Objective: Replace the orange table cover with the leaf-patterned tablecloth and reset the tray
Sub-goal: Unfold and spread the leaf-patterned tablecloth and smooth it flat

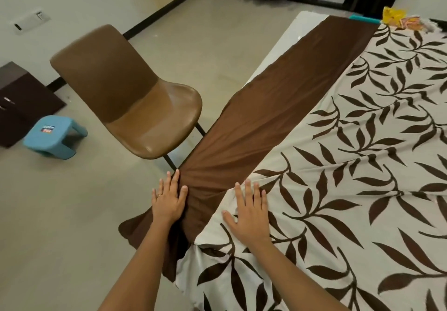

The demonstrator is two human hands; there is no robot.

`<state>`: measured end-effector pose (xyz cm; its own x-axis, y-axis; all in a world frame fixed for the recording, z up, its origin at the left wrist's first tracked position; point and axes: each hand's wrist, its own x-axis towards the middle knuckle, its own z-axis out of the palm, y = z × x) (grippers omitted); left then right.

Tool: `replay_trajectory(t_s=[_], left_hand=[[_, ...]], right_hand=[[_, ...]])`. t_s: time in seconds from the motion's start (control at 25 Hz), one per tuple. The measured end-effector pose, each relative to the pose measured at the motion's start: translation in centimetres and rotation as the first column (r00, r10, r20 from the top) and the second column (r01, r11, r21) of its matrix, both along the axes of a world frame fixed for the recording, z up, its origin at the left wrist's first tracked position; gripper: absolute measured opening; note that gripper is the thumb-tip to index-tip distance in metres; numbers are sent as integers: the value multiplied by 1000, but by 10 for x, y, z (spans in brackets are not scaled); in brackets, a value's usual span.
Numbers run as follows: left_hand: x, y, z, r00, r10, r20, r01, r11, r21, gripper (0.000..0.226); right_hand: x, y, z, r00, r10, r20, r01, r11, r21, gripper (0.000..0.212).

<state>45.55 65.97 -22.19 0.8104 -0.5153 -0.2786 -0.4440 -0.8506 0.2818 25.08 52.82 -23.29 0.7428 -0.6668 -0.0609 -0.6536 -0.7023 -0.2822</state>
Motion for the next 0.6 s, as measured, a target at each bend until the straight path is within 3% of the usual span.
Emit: replay_trajectory(t_s=[0.12, 0.2, 0.28, 0.36, 0.44, 0.6], left_hand=[[12, -3, 2, 999, 11, -35, -10, 1000, 17, 62], [19, -5, 4, 994, 50, -98, -59, 995, -81, 69], [21, -6, 6, 964, 167, -207, -215, 947, -237, 73], [17, -4, 6, 923, 317, -220, -376, 867, -328, 61], [16, -6, 6, 896, 405, -182, -443, 843, -307, 45], [26, -5, 3, 926, 305, -222, -367, 866, -339, 39]], right_hand=[[5, 1, 2, 1000, 4, 11, -5, 1000, 26, 82], [13, -1, 2, 1000, 11, 29, -13, 998, 57, 83], [16, -8, 5, 998, 18, 67, -22, 997, 72, 82], [11, -10, 8, 993, 30, 115, -40, 995, 87, 78], [7, -1, 9, 986, 90, 142, -98, 994, 51, 73], [13, 28, 1, 986, 153, 71, -156, 987, 48, 73]])
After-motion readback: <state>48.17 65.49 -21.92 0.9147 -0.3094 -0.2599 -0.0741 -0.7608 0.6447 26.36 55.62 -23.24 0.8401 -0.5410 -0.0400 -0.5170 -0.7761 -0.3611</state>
